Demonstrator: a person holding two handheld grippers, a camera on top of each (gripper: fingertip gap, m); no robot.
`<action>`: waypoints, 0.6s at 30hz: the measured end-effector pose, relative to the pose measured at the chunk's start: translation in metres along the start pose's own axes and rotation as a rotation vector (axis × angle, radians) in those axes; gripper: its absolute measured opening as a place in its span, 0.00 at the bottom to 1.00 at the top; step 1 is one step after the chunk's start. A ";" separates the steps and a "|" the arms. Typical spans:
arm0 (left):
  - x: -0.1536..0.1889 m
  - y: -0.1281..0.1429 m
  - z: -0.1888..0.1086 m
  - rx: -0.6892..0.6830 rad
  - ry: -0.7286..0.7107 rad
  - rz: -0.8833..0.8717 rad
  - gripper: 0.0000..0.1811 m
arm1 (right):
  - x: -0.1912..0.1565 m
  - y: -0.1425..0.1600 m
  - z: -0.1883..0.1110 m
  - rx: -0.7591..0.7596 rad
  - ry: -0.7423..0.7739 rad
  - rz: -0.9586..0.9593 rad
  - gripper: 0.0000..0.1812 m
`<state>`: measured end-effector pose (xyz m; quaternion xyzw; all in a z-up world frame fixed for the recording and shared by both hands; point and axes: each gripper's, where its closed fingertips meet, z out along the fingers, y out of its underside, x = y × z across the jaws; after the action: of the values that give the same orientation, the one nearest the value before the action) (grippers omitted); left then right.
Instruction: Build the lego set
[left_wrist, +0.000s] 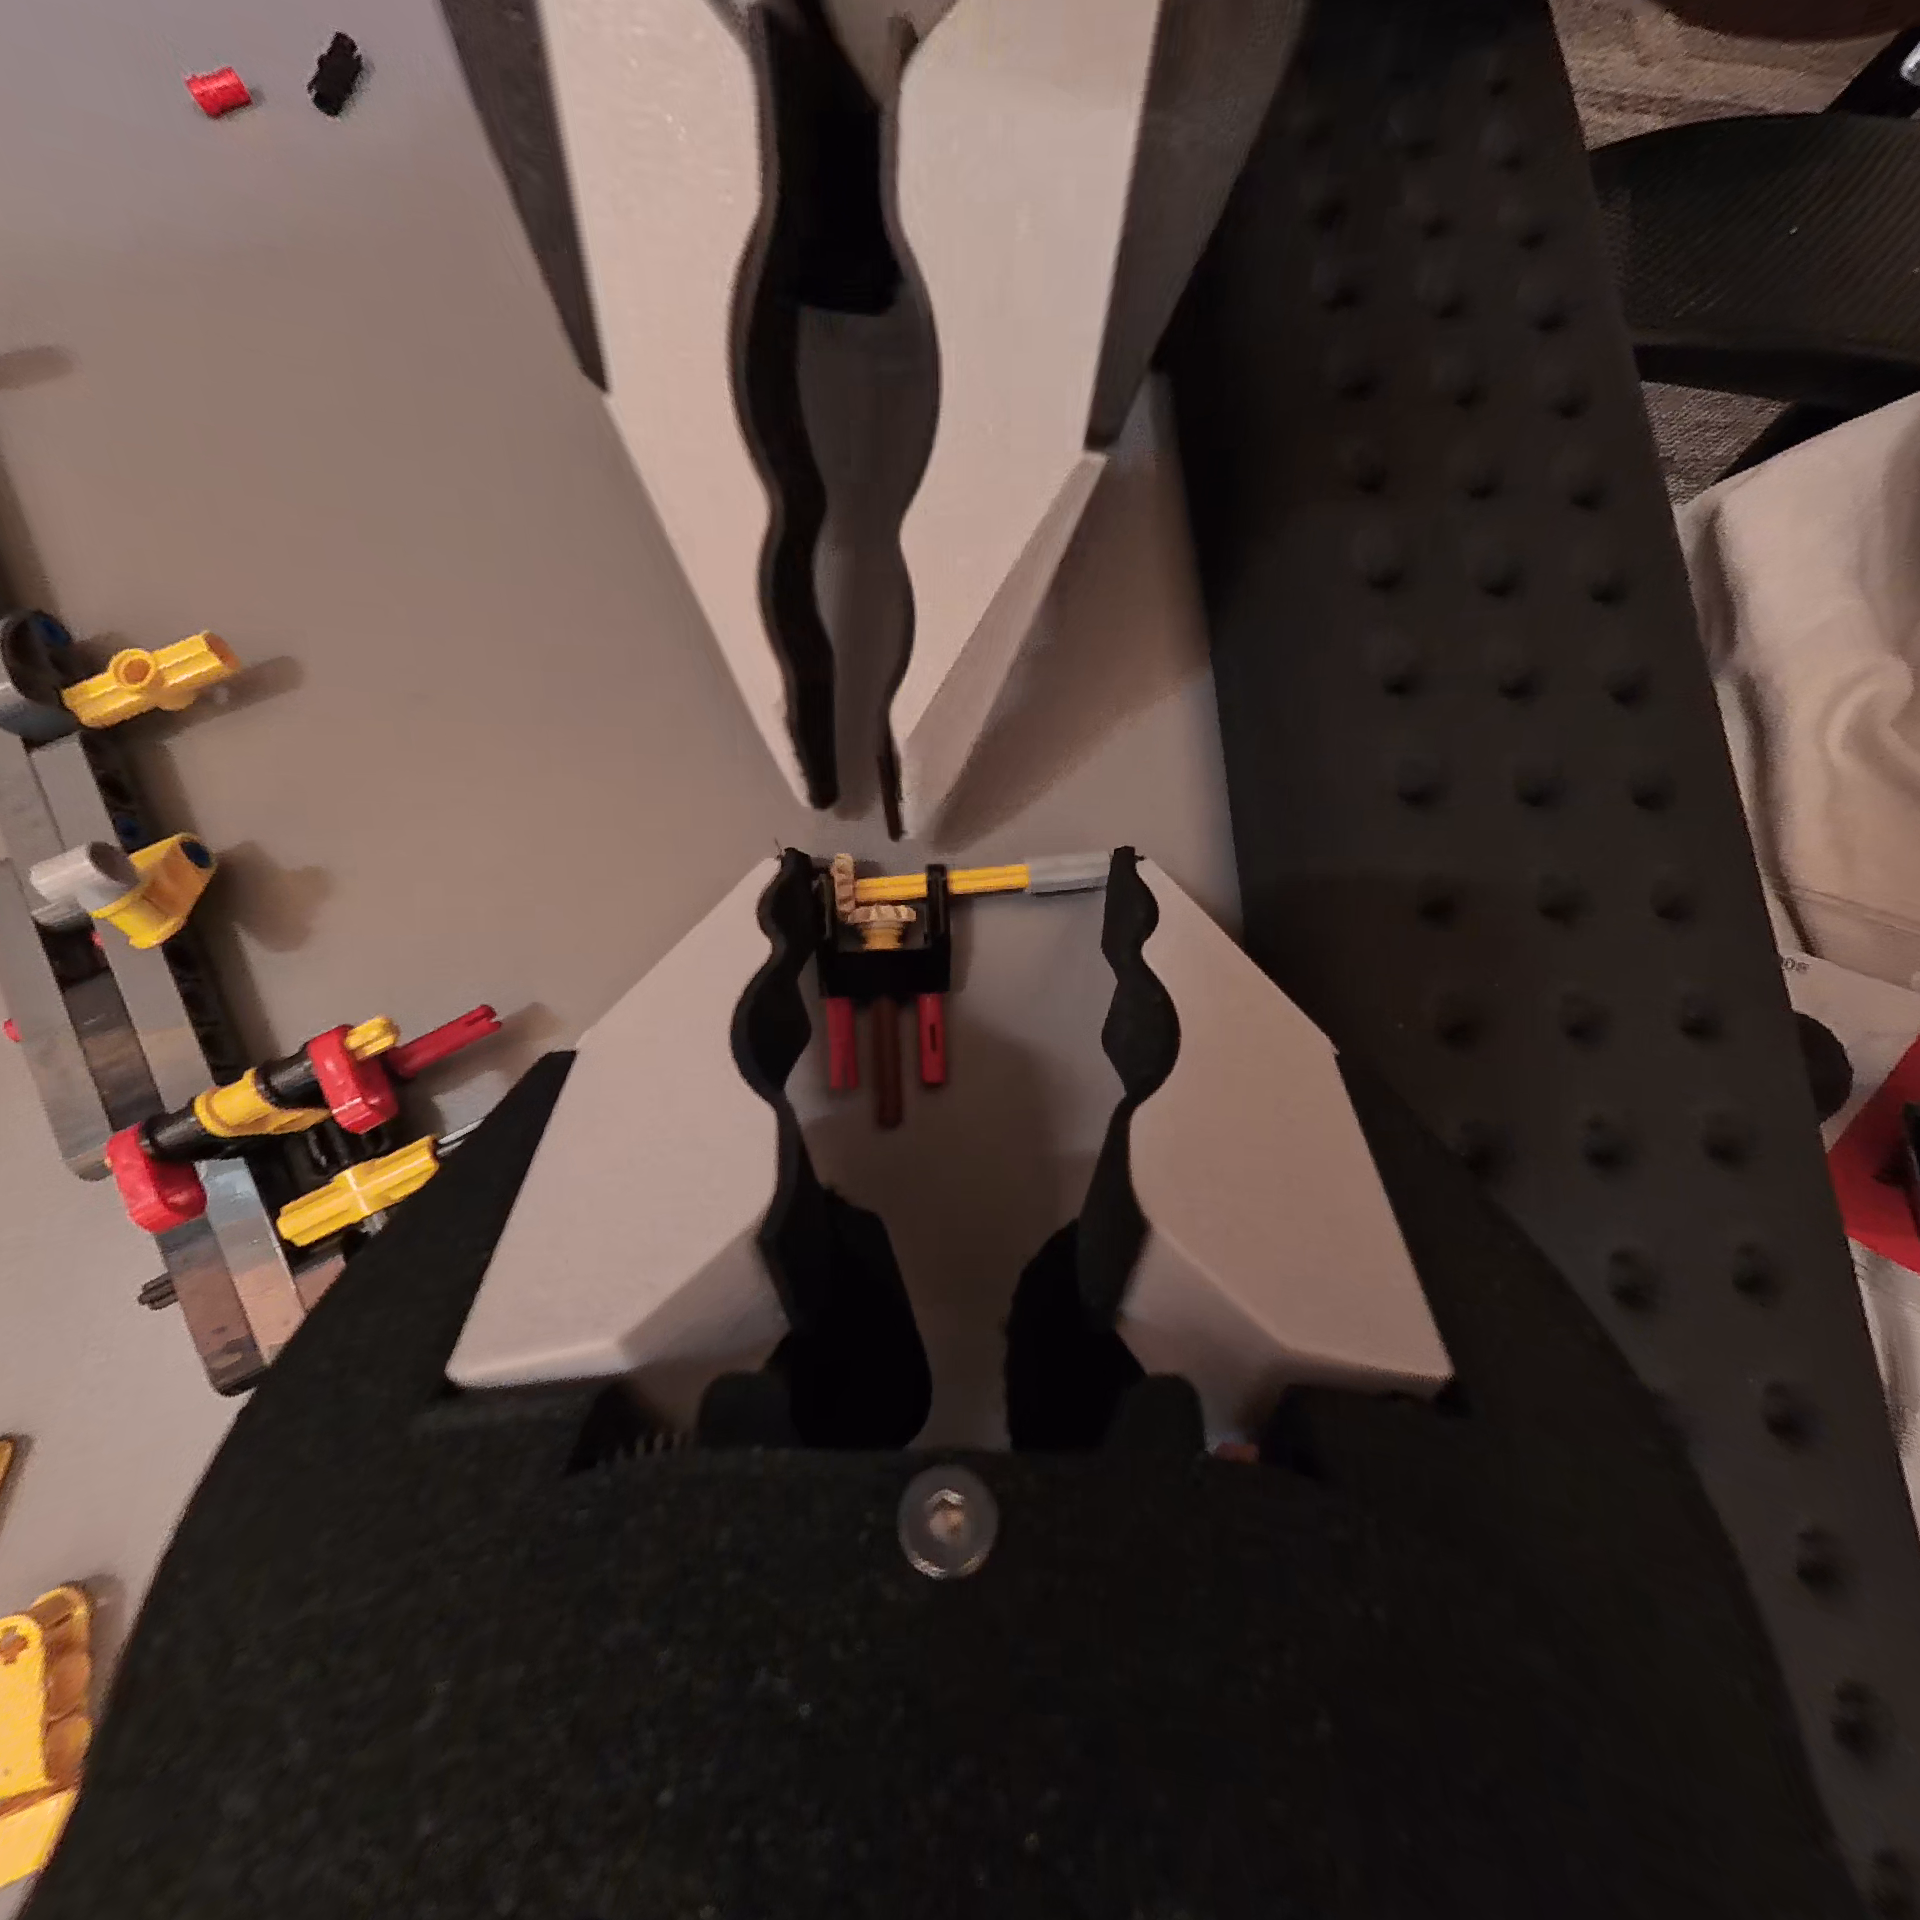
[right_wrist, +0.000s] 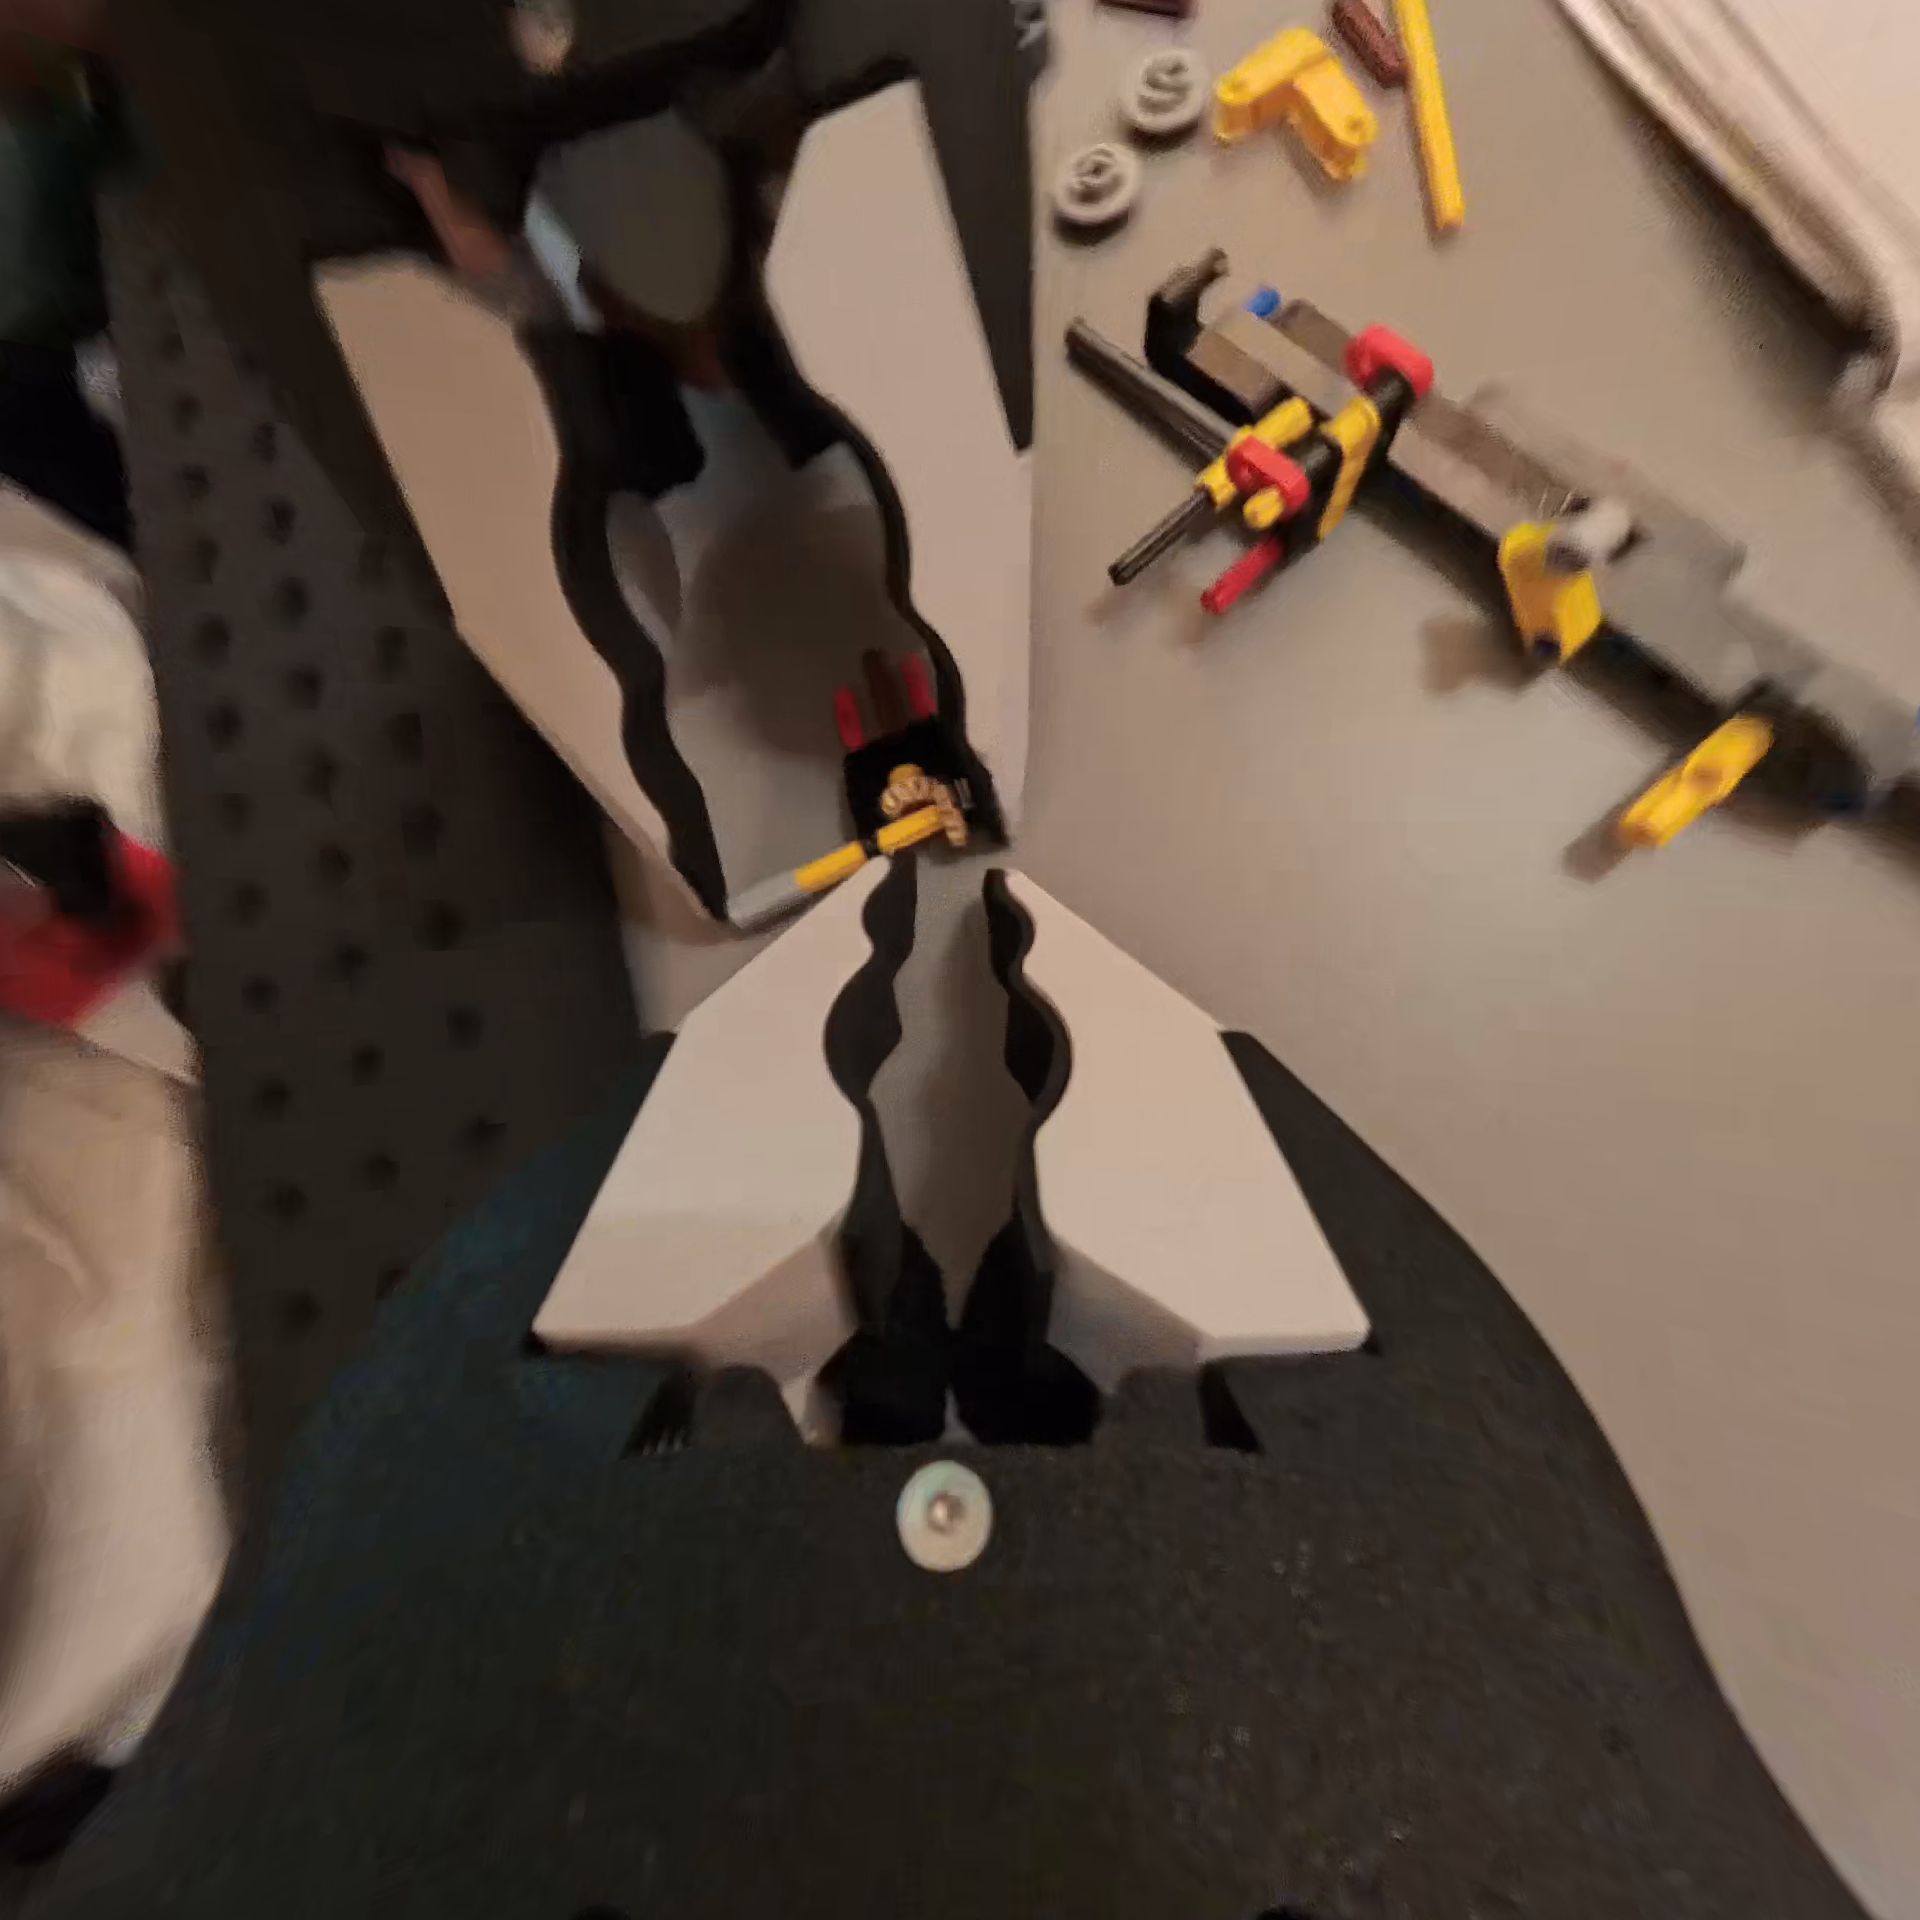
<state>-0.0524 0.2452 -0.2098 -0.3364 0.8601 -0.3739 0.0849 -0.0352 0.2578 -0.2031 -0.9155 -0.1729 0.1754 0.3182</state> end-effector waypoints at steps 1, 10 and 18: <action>0.000 0.000 0.000 0.000 -0.004 -0.003 0.30 | -0.004 -0.002 0.000 0.026 -0.005 0.106 0.07; -0.001 -0.001 0.001 0.020 -0.012 -0.024 0.30 | -0.025 0.004 0.006 0.076 0.036 0.564 0.07; -0.001 -0.001 0.001 0.012 -0.037 -0.019 0.30 | -0.023 0.006 0.010 0.009 0.196 0.603 0.02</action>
<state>-0.0505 0.2450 -0.2102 -0.3507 0.8531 -0.3734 0.0992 -0.0582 0.2485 -0.2098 -0.9366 0.1386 0.1735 0.2711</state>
